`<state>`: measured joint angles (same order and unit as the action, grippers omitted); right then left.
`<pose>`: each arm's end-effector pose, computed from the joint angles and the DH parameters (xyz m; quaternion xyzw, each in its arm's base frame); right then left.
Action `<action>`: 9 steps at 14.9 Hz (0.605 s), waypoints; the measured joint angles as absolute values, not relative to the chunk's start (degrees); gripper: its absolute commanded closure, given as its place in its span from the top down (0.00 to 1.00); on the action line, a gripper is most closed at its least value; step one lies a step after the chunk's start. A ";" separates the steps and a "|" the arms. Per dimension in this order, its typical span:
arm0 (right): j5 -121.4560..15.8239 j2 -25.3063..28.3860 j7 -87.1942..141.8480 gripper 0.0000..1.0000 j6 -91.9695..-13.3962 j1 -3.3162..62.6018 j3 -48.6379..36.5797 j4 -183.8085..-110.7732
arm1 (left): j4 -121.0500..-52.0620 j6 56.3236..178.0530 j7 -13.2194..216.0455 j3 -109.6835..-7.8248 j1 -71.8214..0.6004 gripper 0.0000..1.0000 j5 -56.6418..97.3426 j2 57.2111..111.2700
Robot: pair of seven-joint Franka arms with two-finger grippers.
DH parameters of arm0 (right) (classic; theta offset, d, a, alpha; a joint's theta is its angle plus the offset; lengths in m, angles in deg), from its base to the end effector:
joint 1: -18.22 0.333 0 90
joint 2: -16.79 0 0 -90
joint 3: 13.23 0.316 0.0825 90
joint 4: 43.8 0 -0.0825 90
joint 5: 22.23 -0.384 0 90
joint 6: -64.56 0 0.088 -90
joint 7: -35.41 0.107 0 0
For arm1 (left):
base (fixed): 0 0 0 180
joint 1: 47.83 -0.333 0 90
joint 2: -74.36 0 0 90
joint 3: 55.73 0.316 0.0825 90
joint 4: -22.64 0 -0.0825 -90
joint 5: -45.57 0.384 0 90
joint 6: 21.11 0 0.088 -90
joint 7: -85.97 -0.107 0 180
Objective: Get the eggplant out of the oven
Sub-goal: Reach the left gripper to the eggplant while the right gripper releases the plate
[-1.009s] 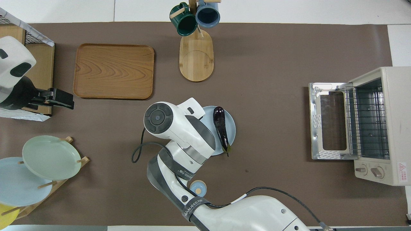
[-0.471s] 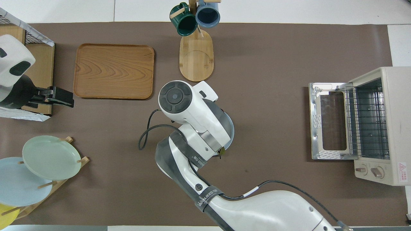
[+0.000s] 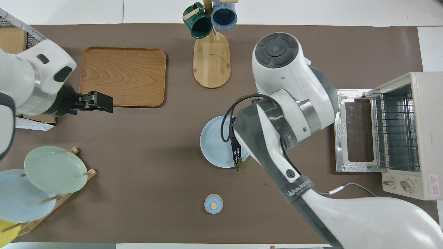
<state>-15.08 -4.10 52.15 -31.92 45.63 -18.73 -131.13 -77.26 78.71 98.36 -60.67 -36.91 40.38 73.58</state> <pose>0.5999 0.2365 0.4365 0.9900 0.0594 -0.0697 0.1073 0.5362 -0.1611 0.5651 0.9987 -0.0228 -0.0049 0.0442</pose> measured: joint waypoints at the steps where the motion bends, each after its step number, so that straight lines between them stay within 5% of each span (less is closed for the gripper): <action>1: -14.68 -3.11 49.87 0.00 -32.43 43.41 -18.74 -133.99 | -78.59 80.55 100.11 -60.76 -34.74 1.00 39.92 73.92; 9: -7.01 2.92 47.20 0.00 -53.42 36.12 -18.75 -159.70 | -80.94 99.42 117.00 -61.10 -16.59 1.00 37.91 85.78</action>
